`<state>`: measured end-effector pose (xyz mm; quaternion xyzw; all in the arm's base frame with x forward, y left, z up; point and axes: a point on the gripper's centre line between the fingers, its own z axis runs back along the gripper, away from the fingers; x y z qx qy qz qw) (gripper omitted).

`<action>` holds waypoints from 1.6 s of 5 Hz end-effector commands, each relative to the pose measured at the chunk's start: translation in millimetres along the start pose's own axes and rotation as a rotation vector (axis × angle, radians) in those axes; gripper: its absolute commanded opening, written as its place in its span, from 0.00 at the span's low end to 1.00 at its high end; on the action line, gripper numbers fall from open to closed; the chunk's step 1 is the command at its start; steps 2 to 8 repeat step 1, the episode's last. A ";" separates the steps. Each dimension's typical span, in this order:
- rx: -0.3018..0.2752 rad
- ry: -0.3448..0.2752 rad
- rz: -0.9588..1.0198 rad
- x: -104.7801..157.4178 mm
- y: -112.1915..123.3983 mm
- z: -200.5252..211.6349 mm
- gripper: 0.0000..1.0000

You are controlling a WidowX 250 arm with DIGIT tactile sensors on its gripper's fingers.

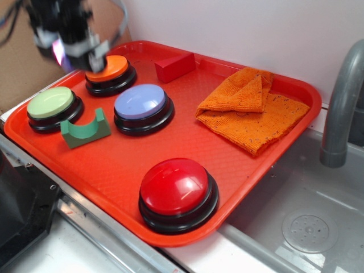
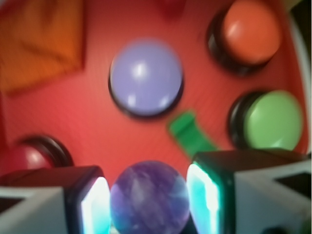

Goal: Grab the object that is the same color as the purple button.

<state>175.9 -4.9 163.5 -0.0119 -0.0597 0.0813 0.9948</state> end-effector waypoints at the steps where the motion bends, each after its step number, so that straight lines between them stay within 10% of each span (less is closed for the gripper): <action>1: 0.018 -0.033 -0.057 15.6 -4.2 32.2 0.00; 8: 0.018 -0.033 -0.057 15.6 -4.2 32.2 0.00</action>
